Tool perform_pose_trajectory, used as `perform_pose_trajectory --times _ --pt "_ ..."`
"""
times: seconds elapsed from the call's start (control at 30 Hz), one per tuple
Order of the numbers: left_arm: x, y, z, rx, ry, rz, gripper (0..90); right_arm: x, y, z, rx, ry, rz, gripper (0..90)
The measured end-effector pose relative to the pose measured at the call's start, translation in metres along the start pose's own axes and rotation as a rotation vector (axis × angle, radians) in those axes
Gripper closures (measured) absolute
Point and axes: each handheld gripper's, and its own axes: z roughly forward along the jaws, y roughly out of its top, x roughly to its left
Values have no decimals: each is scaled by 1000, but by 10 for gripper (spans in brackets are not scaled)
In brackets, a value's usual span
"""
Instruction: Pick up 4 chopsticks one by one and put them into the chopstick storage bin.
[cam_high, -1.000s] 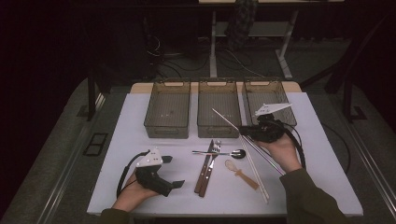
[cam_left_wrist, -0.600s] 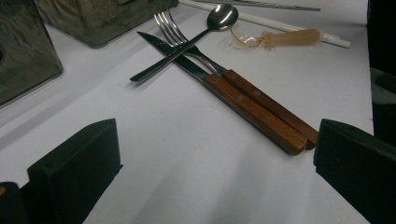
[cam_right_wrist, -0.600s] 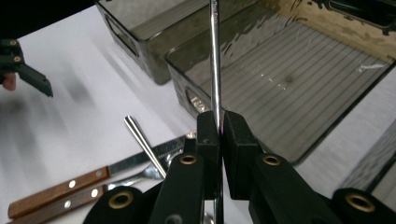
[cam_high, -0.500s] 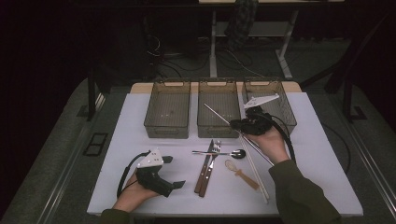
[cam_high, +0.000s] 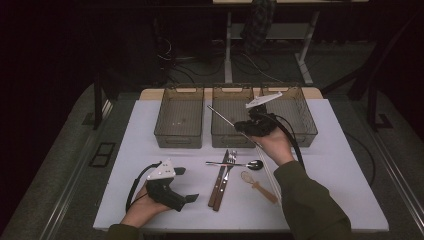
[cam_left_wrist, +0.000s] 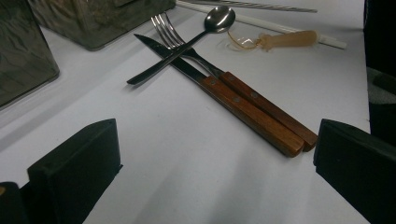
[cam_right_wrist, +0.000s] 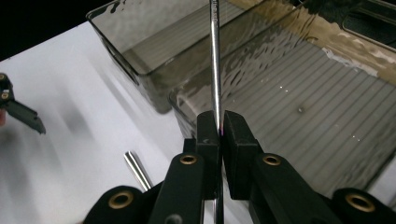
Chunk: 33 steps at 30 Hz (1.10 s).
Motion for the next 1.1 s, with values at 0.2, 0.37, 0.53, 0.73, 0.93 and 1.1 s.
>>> perform_pose_trajectory --times 0.2,0.37,0.53,0.73,0.93,1.1 --pt "0 0 1 11 -1 3 0 4 16 9 4 -7 -13 853" --pt "0 0 1 10 -1 2 0 7 28 19 11 -8 -16 853" --pt "0 0 2 8 -2 0 0 10 39 34 22 -4 -18 853" --pt "0 0 0 4 -5 2 0 14 55 55 47 -12 -10 853" --pt "-1 0 1 2 -9 2 0 19 67 67 60 -25 -2 853" --pt "0 1 0 1 -11 7 0 22 78 79 72 -44 6 853"
